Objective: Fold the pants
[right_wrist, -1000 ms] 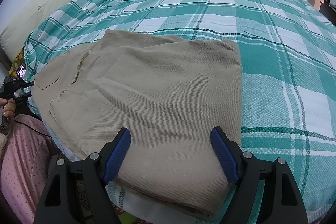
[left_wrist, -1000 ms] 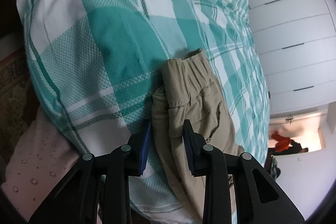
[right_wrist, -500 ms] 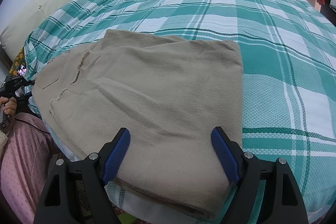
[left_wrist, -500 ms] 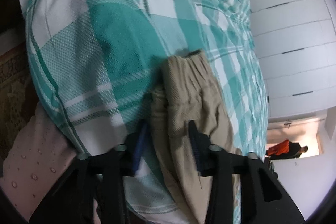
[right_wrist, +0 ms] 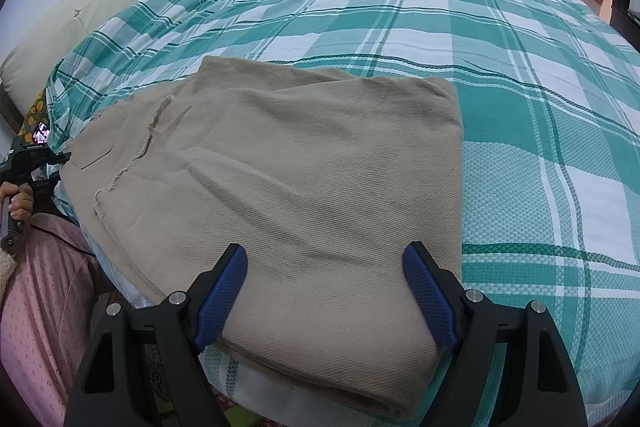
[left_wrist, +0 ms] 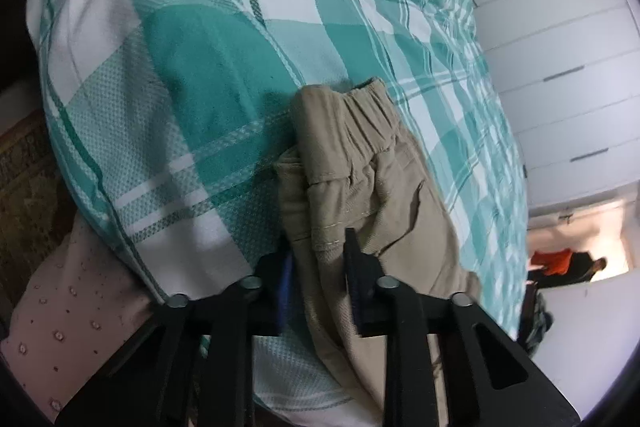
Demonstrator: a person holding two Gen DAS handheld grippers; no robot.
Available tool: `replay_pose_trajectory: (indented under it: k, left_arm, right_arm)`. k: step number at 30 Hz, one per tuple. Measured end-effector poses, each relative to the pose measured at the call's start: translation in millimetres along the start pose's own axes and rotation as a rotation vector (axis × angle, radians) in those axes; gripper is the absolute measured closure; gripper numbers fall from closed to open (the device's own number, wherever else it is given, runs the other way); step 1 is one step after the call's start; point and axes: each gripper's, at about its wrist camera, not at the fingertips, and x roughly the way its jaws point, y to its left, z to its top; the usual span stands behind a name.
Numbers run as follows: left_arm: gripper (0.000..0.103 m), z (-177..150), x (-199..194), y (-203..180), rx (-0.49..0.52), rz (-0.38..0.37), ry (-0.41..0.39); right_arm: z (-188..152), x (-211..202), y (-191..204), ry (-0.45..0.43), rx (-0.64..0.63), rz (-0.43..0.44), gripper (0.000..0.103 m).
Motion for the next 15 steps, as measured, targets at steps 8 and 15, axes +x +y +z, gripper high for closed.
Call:
replay_pose_trajectory:
  k: [8,15]
  left_arm:
    - [0.094,-11.0,-36.4,-45.0,0.151,0.019,-0.067]
    - [0.094,-90.3,-86.3,-186.2,0.639,-0.012,-0.146]
  right_arm:
    - [0.3,0.3,-0.5,0.001,-0.004,-0.001,0.023]
    - [1.5,-1.2,-0.7,0.001,-0.003,-0.003,0.023]
